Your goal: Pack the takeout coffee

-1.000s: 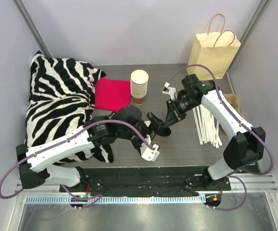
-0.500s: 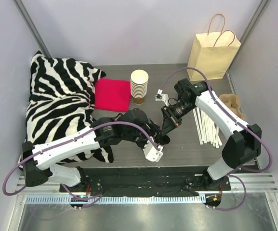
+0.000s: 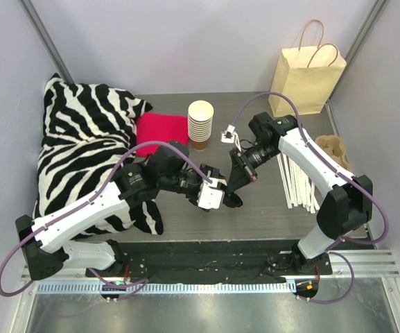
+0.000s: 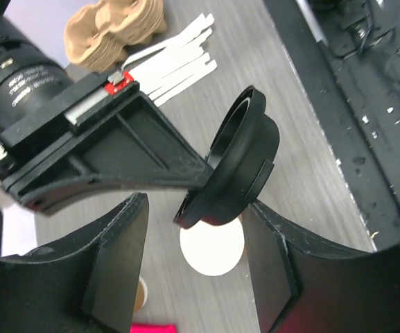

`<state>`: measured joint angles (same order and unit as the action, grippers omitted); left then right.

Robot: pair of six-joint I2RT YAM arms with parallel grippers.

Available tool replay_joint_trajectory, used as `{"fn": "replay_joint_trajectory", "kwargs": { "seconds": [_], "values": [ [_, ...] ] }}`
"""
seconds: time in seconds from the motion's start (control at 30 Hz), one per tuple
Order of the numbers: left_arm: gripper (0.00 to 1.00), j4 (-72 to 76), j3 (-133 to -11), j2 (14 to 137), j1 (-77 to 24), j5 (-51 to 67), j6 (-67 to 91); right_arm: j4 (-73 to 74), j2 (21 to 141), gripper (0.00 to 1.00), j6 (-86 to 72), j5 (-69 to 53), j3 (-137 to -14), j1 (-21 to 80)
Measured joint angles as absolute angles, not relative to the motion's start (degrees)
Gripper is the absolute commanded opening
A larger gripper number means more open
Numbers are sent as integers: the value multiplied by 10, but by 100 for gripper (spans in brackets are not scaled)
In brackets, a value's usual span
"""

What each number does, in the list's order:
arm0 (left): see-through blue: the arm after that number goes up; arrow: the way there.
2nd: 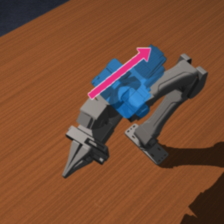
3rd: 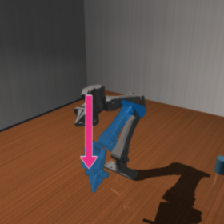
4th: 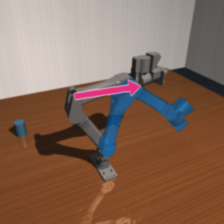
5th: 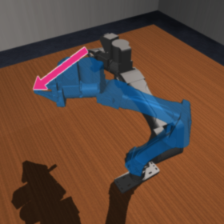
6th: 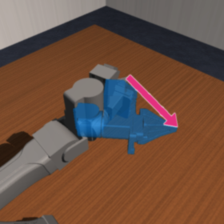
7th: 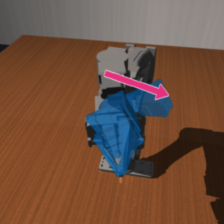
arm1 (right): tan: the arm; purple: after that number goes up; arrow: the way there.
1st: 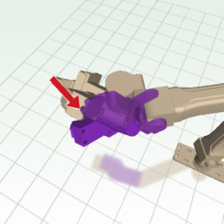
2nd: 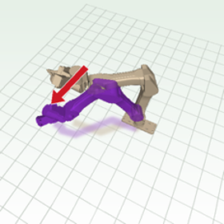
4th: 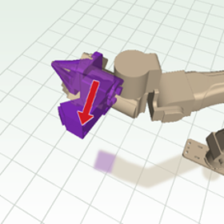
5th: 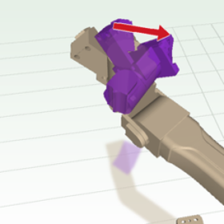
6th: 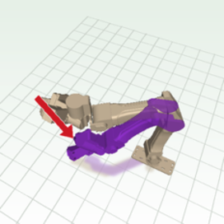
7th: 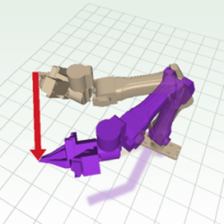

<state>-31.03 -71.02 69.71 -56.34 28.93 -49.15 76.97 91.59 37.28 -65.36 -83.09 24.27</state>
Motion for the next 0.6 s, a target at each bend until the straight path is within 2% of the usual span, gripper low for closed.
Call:
{"fn": "replay_joint_trajectory", "kwargs": {
  "seconds": [0.27,0.47,0.5,0.53,0.6],
  "values": [
    [52,-302,-699,696,-565,323,-474,773,915,1,383,-672,-835,259],
    [38,-307,-700,697,-566,344,-477,778,915,1,387,-679,-837,262],
    [33,-307,-700,697,-566,346,-479,779,915,2,387,-680,-838,262],
    [30,-307,-701,697,-566,347,-480,780,915,13,387,-681,-839,262],
    [22,-309,-703,698,-566,349,-483,783,915,21,387,-680,-842,263]
  ]
}}
